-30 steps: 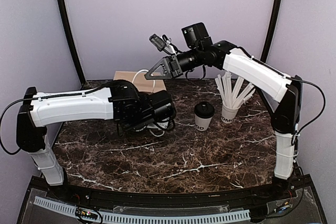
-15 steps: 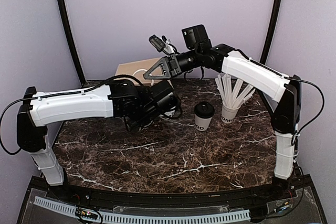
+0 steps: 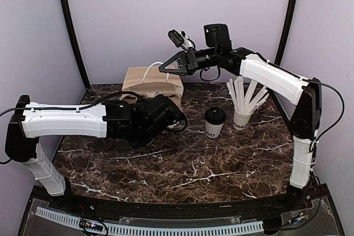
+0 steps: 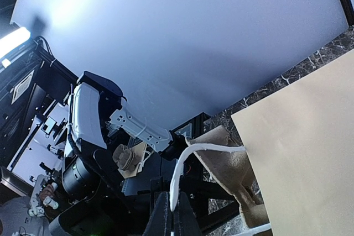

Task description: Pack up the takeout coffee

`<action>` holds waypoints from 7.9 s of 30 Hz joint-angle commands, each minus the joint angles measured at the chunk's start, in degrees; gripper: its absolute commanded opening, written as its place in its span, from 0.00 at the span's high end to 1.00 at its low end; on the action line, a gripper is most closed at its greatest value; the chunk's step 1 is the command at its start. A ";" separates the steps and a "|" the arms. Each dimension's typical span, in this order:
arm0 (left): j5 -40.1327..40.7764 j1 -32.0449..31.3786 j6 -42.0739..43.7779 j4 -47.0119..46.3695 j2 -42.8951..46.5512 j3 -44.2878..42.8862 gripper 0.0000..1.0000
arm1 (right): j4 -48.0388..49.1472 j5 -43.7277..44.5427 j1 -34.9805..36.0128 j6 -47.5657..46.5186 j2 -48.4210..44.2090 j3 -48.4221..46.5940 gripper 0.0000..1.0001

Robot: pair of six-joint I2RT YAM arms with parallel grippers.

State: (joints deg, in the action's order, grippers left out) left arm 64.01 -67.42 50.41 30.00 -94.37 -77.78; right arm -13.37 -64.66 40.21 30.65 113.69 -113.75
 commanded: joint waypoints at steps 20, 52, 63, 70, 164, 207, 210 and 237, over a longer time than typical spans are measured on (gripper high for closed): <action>-20.99 -9.77 -18.84 11.78 22.15 -6.72 0.73 | 1.89 1.31 -0.12 0.24 -2.26 1.62 1.00; -42.73 5.81 -18.00 -31.31 39.11 13.61 0.61 | -20.15 21.28 -6.41 -25.29 -3.51 -6.92 0.33; -44.20 8.55 -21.75 -33.87 37.76 13.32 0.61 | -21.05 24.13 -6.22 -20.79 -2.85 -5.75 0.36; -46.07 11.60 -23.93 -32.56 37.10 10.59 0.61 | -21.84 20.86 -3.14 -20.08 -2.37 -4.68 0.44; -78.08 30.50 -62.77 -24.24 28.61 1.98 0.65 | -27.09 34.56 10.03 -48.70 -9.68 -3.58 1.00; -67.10 30.63 -53.75 6.17 22.85 -5.52 0.39 | -25.99 22.99 10.11 -52.37 -10.85 6.32 1.00; -69.71 30.66 -53.78 8.51 20.39 -5.55 0.36 | -26.02 22.94 10.24 -52.39 -10.81 6.44 1.00; -69.89 29.51 -34.47 7.68 18.71 -9.91 1.00 | -35.43 14.20 3.16 -54.13 -13.75 -2.15 0.51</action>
State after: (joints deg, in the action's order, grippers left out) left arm -9.58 -36.93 10.63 41.85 -78.89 -84.79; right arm -47.42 -43.33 49.15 -25.10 103.37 -111.85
